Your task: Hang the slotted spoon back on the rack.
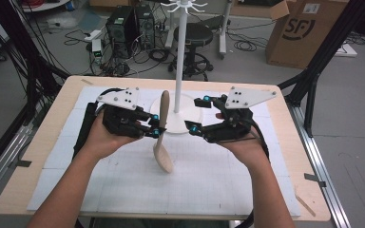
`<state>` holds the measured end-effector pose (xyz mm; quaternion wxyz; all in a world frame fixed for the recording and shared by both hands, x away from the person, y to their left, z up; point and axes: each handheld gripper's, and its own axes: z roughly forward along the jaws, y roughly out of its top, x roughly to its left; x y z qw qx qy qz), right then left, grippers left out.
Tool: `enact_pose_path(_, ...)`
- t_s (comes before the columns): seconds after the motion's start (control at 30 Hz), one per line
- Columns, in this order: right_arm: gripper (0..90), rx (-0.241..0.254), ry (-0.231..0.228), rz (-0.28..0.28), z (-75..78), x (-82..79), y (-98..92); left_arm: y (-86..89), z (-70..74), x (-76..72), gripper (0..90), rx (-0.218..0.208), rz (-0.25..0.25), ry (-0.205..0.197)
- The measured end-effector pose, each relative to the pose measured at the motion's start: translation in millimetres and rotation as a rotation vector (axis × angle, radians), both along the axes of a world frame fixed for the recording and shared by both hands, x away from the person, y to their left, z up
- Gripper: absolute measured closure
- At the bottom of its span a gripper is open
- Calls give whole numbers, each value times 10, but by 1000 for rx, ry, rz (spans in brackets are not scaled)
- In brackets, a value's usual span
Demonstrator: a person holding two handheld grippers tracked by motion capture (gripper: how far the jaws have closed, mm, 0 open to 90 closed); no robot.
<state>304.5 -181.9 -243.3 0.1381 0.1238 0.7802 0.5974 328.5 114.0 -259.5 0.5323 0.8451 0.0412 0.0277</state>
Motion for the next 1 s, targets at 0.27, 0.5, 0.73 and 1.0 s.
enact_pose_path(0.27,287,3,-1,36,58,-9,123,-127,14,-13,750,1,-14,-1)
enact_pose_path(0.5,304,28,3,77,64,-3,215,-216,12,-37,750,-3,-39,-1)
enact_pose_path(0.73,472,48,7,101,68,-5,227,-253,11,-55,750,1,-55,-3)
enact_pose_path(1.0,677,70,23,151,73,-27,227,-248,-9,-32,744,-21,-52,5)
